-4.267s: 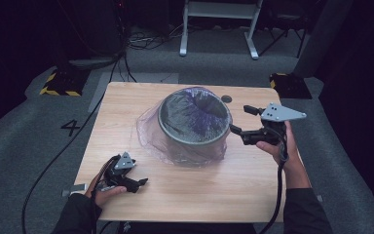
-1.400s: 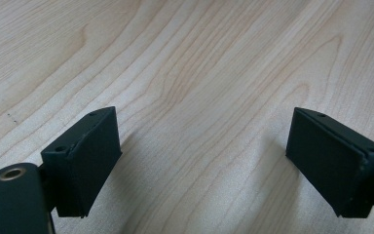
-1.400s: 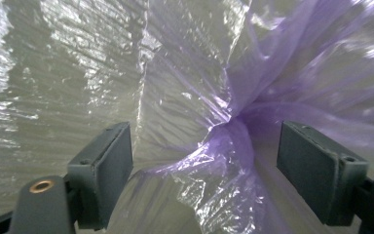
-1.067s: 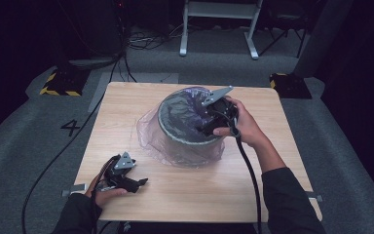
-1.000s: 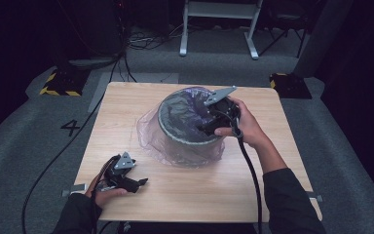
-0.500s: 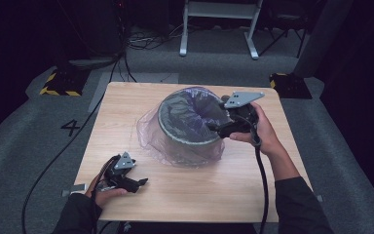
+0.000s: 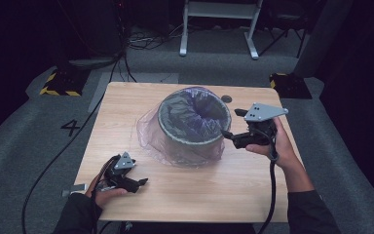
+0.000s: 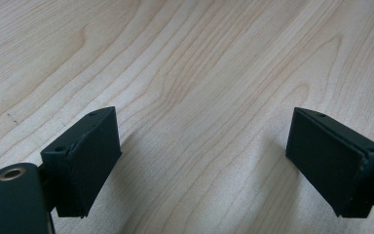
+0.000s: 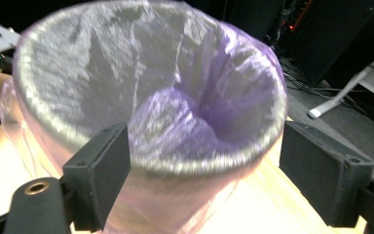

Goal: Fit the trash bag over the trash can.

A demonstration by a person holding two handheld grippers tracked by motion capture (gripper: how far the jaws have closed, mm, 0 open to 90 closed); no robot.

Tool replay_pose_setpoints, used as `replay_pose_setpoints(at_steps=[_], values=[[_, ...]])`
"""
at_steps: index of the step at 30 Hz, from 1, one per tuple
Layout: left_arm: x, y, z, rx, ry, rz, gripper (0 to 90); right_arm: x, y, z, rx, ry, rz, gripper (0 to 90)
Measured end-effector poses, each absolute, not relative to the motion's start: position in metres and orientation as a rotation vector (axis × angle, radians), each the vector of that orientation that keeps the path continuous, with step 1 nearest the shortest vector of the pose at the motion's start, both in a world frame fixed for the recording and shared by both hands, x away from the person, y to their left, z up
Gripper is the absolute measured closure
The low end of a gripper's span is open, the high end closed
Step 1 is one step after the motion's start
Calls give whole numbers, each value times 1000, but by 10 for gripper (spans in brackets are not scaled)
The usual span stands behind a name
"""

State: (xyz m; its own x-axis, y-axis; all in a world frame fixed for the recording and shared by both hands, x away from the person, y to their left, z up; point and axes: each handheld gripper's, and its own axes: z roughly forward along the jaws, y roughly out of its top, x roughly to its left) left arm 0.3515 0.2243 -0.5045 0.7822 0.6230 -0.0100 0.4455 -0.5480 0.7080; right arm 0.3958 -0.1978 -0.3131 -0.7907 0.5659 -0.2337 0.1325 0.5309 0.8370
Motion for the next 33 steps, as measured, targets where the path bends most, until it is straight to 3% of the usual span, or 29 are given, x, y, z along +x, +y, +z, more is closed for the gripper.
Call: replay_pose_setpoints(at_steps=[19, 33], values=[[351, 224, -505, 2242, 790, 315, 120, 381, -212, -352, 571, 2319, 1063, 173], [351, 224, -505, 2243, 790, 315, 120, 373, -220, -403, 621, 2388, 892, 172]])
